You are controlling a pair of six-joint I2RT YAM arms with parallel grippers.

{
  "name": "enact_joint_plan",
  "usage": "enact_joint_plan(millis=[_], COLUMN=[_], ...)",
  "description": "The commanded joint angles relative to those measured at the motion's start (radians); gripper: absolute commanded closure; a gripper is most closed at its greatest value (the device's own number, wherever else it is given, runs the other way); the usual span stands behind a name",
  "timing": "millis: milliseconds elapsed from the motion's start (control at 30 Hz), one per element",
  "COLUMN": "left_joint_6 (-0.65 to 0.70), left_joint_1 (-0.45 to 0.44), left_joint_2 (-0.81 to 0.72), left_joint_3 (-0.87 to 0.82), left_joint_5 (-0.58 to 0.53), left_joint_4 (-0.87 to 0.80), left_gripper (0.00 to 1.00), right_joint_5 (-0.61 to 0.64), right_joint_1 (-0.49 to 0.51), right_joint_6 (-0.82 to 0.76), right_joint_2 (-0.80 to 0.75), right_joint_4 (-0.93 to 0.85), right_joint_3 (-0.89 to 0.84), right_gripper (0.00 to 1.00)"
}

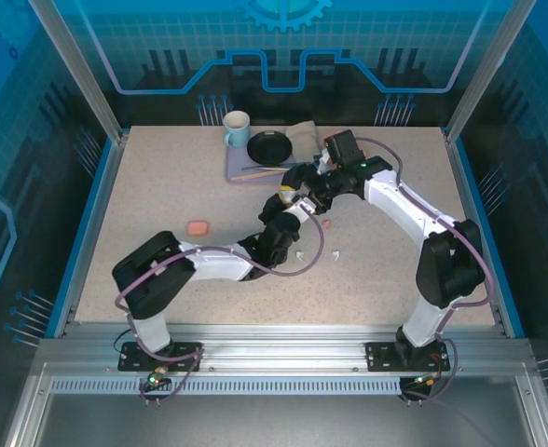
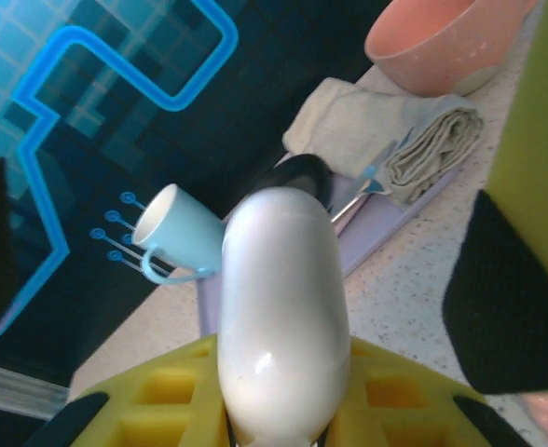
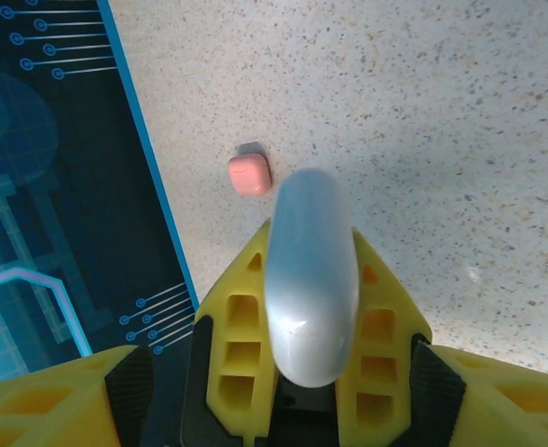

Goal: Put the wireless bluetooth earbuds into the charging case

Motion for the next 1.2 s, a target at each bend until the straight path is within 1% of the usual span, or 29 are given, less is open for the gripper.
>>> enact_joint_plan(millis=[0,100,167,333,367,500,667,833,933,1033,1167], left_joint_6=[0.302,0.435,0.511,0.647,0.652,0.634,0.683,0.692,0.7,0.699,0.701], left_joint_1=[-0.026,-0.043,-0.052,-0.054,-0.05,-0.042,-0.03,-0.026,-0.026,-0.026,-0.031], left_joint_2=[0.082,0.142,0.175,0.227,0.229,0.21,0.225,0.22,0.225,0.23,0.235], left_joint_3=[0.037,0.06,0.082,0.125,0.134,0.14,0.145,0.152,0.165,0.181,0.197], left_joint_5=[-0.087,-0.075,-0.061,-0.009,-0.008,0.009,0.026,0.043,0.048,0.045,0.046], left_joint_4=[0.287,0.364,0.412,0.481,0.5,0.47,0.502,0.489,0.486,0.483,0.48], left_gripper=[1.0,1.0,1.0,1.0,1.0,1.0,1.0,1.0,1.0,1.0,1.0], right_joint_5=[-0.042,-0.06,-0.073,-0.148,-0.149,-0.17,-0.137,-0.153,-0.153,-0.123,-0.08], right_joint_1=[-0.054,-0.099,-0.128,-0.159,-0.159,-0.158,-0.164,-0.186,-0.19,-0.195,-0.227], right_joint_6=[-0.021,-0.024,-0.051,-0.13,-0.147,-0.201,-0.234,-0.207,-0.204,-0.212,-0.192], right_joint_2=[-0.02,-0.022,-0.008,0.039,0.041,0.039,-0.014,-0.057,-0.075,-0.098,-0.124], right_joint_4=[0.088,0.182,0.205,0.185,0.165,0.11,0.09,0.123,0.112,0.08,0.056], right_joint_3=[-0.026,-0.051,-0.039,0.033,0.045,0.053,-0.019,-0.12,-0.147,-0.163,-0.196], right_gripper=[0.24,0.22,0.22,0.22,0.22,0.23,0.24,0.26,0.27,0.27,0.27])
